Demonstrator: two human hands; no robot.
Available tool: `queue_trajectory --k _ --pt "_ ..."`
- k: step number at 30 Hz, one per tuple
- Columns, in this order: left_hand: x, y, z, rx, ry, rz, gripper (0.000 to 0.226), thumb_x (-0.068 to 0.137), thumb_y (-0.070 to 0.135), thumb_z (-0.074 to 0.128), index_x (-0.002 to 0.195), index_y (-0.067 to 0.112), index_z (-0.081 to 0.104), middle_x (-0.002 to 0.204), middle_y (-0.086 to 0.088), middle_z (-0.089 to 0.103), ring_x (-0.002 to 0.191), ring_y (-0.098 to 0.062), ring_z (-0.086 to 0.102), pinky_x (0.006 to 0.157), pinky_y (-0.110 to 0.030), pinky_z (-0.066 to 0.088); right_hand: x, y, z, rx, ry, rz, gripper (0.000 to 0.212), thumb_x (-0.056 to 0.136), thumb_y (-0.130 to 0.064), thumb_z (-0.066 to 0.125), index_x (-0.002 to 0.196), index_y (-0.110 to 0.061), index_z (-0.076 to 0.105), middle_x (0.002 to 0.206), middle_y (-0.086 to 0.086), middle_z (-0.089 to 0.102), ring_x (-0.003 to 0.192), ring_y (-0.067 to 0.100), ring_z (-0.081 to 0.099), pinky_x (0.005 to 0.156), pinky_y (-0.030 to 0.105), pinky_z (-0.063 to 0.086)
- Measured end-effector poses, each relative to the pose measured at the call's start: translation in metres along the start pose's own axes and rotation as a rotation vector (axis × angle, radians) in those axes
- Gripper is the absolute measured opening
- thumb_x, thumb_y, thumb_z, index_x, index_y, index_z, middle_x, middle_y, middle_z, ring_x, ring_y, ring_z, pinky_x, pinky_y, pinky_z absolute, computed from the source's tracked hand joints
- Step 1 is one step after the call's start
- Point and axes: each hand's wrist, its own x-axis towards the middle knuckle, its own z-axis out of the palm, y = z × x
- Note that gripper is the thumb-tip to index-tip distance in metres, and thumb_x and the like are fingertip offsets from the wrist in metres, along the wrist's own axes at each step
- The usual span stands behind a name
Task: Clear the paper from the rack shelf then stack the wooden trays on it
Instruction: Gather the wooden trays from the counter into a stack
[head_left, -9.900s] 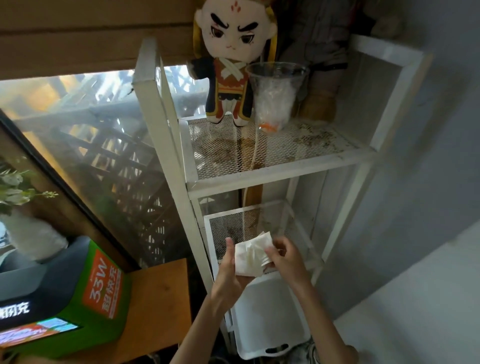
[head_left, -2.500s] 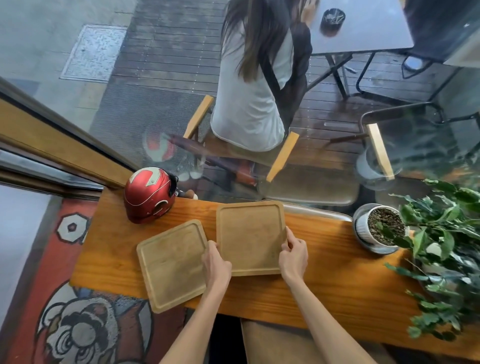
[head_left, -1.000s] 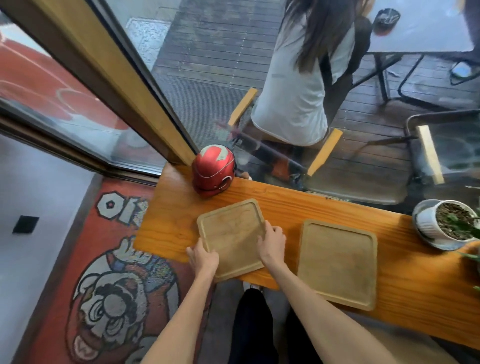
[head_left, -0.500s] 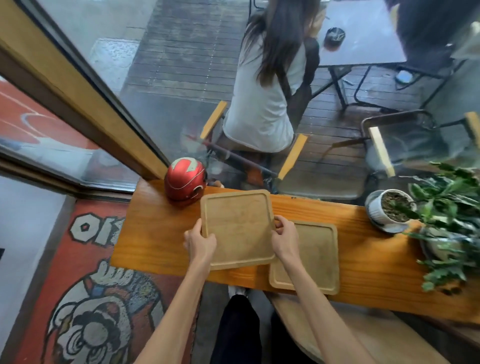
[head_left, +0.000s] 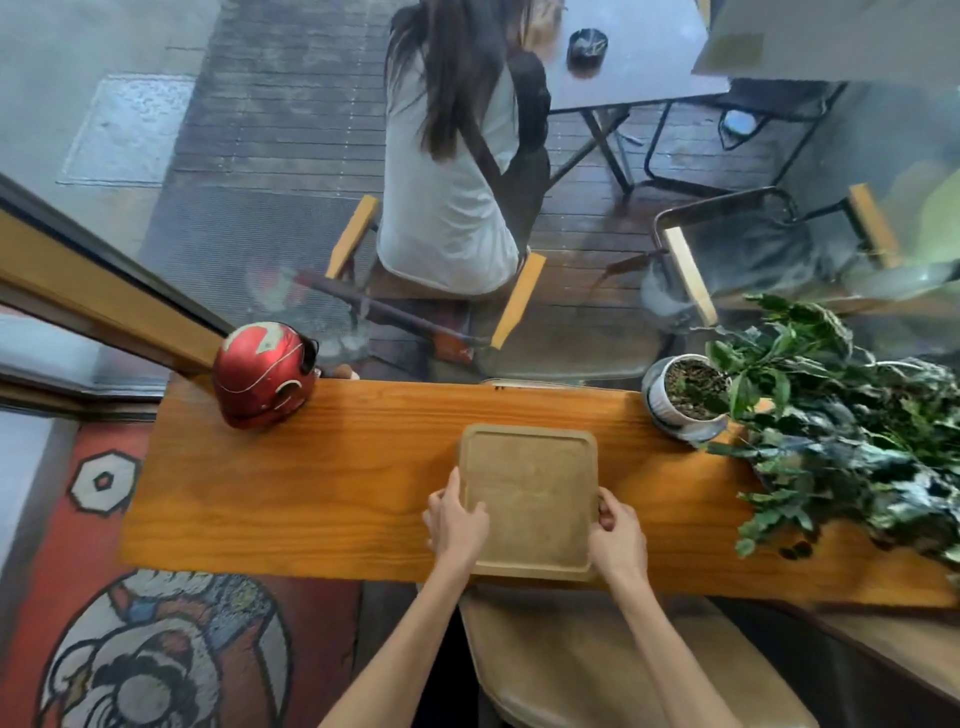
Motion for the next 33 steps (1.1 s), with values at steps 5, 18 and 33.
queue_trajectory --k 5,18,33 --pt "0.003 -0.008 0.005 -0.032 0.041 0.025 0.066 0.094 0.014 0.054 0.154 0.026 0.029 0.153 -0.005 0.037 0.140 -0.028 0.034 0.115 -0.050 0.032 0.003 0.006 0.005 0.015 -0.045 0.034 0.052 0.095 -0.020 0.059 0.145 -0.025 0.048 0.145 0.002 0.048 0.127 0.024 0.051 0.106 0.047 0.047" --pt "0.005 -0.006 0.003 -0.150 0.027 -0.148 0.059 0.096 0.021 0.044 0.153 0.016 0.028 0.153 -0.008 0.040 0.138 -0.030 0.039 0.112 -0.043 0.035 0.006 -0.007 0.011 0.156 -0.083 0.162 0.054 0.102 -0.046 0.038 0.150 -0.020 0.041 0.155 0.004 0.041 0.142 0.026 0.039 0.117 0.047 0.034" --pt "0.017 -0.022 -0.002 -0.150 -0.068 -0.031 0.060 0.093 0.019 0.046 0.152 0.027 0.035 0.145 0.004 0.052 0.114 -0.017 0.057 0.090 -0.030 0.049 0.007 -0.005 0.017 0.173 -0.108 0.275 0.057 0.097 -0.057 0.036 0.129 -0.018 0.065 0.127 0.005 0.067 0.120 0.028 0.059 0.105 0.050 0.047"
